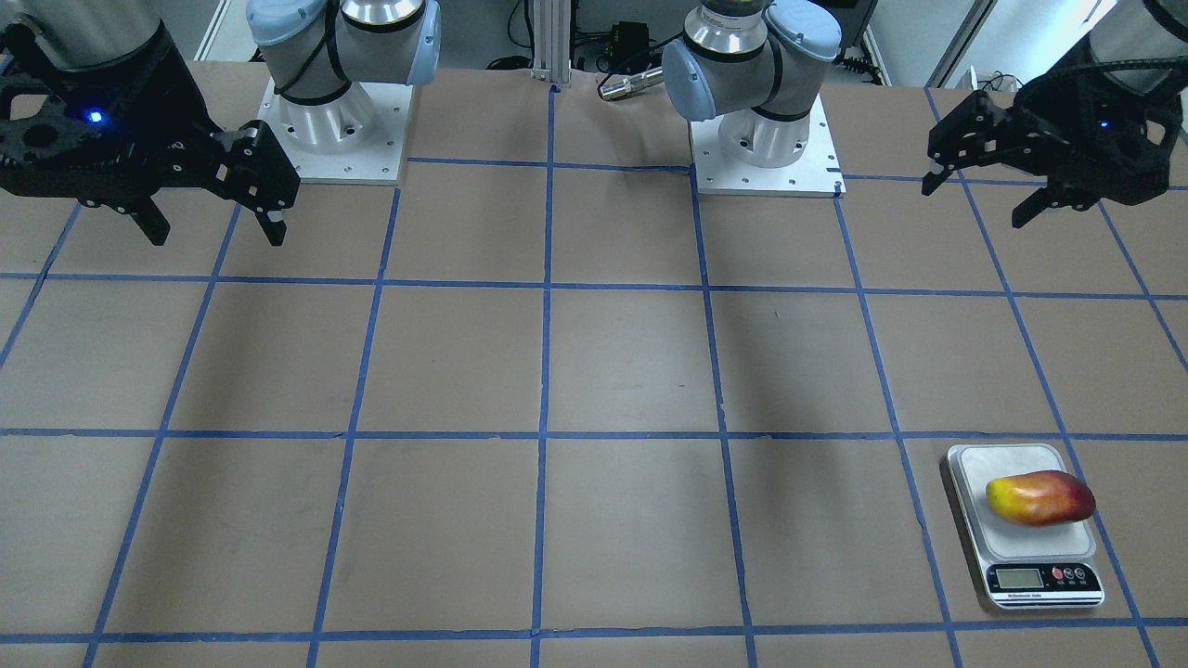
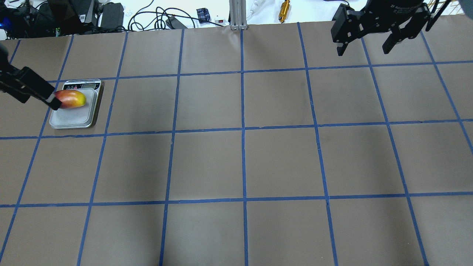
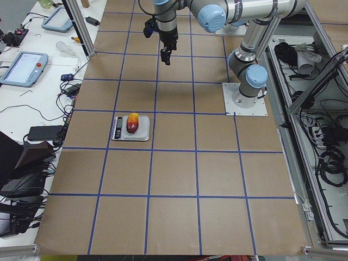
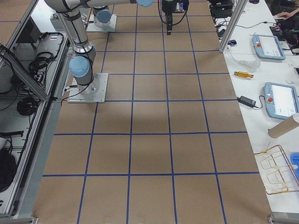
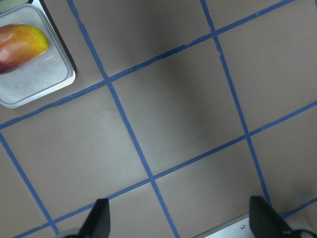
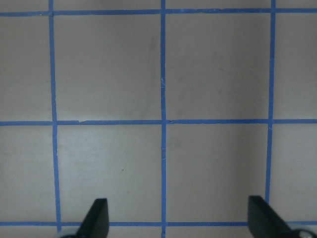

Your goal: Weigh mango

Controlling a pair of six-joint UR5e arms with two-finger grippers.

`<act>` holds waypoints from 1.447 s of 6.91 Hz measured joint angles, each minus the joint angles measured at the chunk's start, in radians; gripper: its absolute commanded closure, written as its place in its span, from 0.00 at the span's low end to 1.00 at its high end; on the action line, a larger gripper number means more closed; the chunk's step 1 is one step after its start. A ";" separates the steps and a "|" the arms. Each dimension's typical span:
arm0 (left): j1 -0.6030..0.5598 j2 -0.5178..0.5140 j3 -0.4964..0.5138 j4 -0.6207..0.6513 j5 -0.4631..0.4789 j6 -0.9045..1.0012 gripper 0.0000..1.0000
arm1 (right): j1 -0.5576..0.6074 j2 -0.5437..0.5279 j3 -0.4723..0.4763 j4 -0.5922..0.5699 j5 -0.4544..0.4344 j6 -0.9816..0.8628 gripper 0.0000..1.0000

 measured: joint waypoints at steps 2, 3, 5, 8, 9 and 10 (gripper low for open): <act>-0.167 -0.020 -0.002 0.068 0.000 -0.272 0.00 | 0.000 -0.001 0.000 0.000 -0.001 0.000 0.00; -0.235 -0.035 -0.002 0.087 0.000 -0.385 0.00 | 0.000 -0.001 0.000 0.000 0.000 0.000 0.00; -0.330 -0.073 0.002 0.163 0.005 -0.553 0.00 | 0.000 0.000 0.000 0.000 0.000 0.000 0.00; -0.357 -0.102 0.029 0.201 0.008 -0.588 0.00 | 0.000 0.000 0.000 0.000 0.000 0.000 0.00; -0.357 -0.106 0.035 0.202 0.009 -0.588 0.00 | 0.000 0.000 0.000 0.000 -0.001 0.000 0.00; -0.358 -0.108 0.038 0.202 0.009 -0.586 0.00 | 0.000 0.000 0.000 0.000 -0.001 0.000 0.00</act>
